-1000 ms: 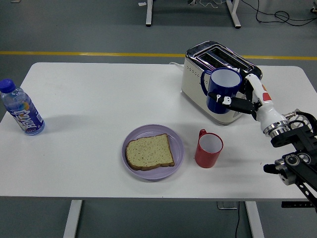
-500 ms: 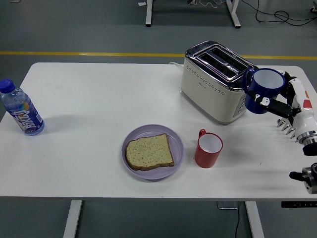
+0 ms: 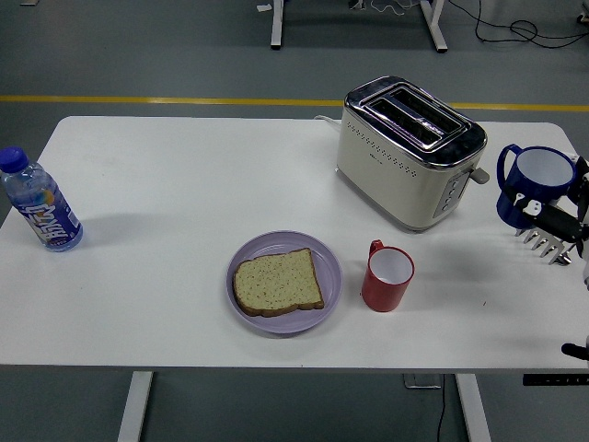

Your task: Pick up the cup,pour liquid into bread,place the cup on the desk

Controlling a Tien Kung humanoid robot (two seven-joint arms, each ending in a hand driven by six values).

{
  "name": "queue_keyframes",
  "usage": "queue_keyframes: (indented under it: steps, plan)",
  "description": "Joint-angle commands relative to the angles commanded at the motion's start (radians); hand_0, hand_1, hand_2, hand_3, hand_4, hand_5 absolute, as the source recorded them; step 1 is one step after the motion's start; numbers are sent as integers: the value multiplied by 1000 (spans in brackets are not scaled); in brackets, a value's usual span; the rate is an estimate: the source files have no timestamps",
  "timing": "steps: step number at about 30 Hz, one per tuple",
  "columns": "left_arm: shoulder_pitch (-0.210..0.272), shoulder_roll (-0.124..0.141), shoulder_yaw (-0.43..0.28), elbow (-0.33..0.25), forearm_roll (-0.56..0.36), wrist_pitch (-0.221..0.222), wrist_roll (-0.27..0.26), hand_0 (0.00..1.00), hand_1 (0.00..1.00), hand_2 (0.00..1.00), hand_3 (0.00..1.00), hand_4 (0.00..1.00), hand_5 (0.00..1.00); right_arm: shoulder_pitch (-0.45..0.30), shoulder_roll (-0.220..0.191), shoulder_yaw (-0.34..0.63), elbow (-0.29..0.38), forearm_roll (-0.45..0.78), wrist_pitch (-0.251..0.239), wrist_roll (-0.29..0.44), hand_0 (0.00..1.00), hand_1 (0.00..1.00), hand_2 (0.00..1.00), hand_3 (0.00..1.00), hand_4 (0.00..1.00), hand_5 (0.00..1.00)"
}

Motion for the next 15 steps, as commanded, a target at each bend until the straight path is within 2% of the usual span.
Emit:
queue_keyframes:
  steps: [15]
  plan:
    - [1,-2,-3,0,7,-2,3,683,688,694,547,253,998,-67,43,81,1,4,-19,32,421,316,453,465,745,2]
